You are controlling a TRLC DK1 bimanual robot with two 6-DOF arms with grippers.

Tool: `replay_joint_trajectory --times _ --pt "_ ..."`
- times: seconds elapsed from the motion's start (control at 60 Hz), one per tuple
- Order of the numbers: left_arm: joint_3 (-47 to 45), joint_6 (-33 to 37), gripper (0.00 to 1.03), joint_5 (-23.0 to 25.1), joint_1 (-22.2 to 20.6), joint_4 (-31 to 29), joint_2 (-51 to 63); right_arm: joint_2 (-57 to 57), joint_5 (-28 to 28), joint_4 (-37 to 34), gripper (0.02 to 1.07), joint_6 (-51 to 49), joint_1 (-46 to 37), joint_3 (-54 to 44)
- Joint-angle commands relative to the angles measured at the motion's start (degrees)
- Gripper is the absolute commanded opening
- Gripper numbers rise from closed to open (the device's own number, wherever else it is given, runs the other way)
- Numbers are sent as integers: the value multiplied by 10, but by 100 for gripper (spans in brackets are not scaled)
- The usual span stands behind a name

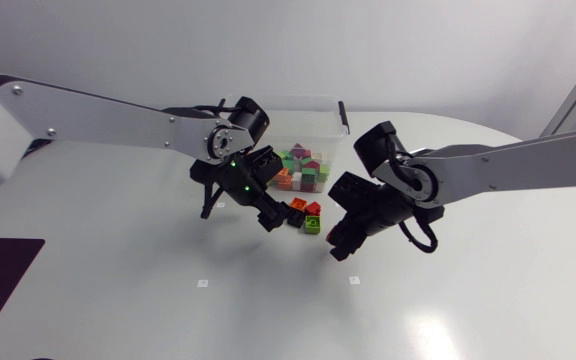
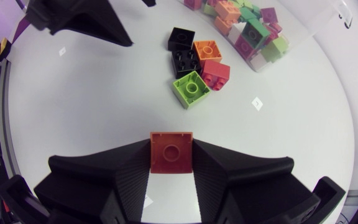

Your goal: Place the duplo bricks in the container

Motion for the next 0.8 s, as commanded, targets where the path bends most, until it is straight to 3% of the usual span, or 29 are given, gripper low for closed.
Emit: replay_joint_trajectory --times 0.0,0.283,0.5,0.617,0.783 --pt "34 -15 99 2 -5 2 35 -36 -9 -11 33 -9 -7 -29" --pt "98 -12 97 -1 -3 1 93 -143 -33 -38 33 -13 -31 -69" --pt "121 6 91 -10 10 1 115 -176 -44 -51 33 -17 -43 -79" --pt "136 15 78 -13 18 0 129 -176 -49 -51 33 -20 -46 -80" --pt "144 29 78 -18 23 -1 139 -178 -51 -51 33 -20 -46 -79"
